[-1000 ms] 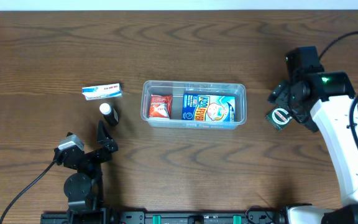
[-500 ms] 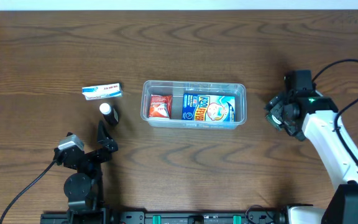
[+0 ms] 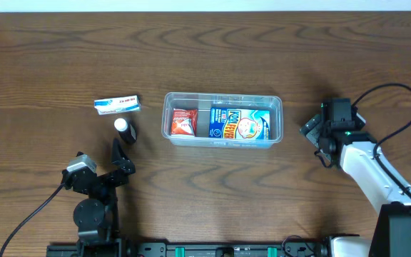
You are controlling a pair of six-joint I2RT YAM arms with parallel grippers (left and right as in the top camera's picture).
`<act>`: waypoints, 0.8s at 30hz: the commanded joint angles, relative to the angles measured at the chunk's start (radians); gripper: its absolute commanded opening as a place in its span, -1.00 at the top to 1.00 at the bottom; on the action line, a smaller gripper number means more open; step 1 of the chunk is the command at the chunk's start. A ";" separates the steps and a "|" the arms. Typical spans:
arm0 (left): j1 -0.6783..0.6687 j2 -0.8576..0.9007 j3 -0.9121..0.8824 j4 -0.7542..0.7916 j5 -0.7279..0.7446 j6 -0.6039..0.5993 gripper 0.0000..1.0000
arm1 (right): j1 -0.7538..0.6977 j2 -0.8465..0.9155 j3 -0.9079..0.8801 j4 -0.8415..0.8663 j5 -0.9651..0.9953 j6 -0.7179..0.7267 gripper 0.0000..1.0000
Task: Pack container
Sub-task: 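Lower and grasp the green Zam-Buk tin with the right gripper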
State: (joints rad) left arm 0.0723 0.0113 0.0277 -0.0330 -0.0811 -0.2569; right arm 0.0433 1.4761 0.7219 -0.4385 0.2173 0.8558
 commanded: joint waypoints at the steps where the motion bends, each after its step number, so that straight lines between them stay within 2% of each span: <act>1: 0.006 -0.001 -0.024 -0.033 -0.008 0.016 -0.96 | -0.008 -0.010 -0.043 0.051 0.018 0.012 -0.94; 17: 0.006 -0.001 -0.024 -0.033 -0.008 0.016 -0.96 | -0.008 0.014 -0.130 0.257 0.060 0.011 -0.88; 24: 0.006 -0.001 -0.024 -0.033 -0.008 0.016 -0.96 | -0.008 0.074 -0.130 0.330 0.039 0.011 -0.72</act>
State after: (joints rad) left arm 0.0723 0.0113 0.0277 -0.0330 -0.0811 -0.2569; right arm 0.0433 1.5261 0.5972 -0.1184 0.2447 0.8562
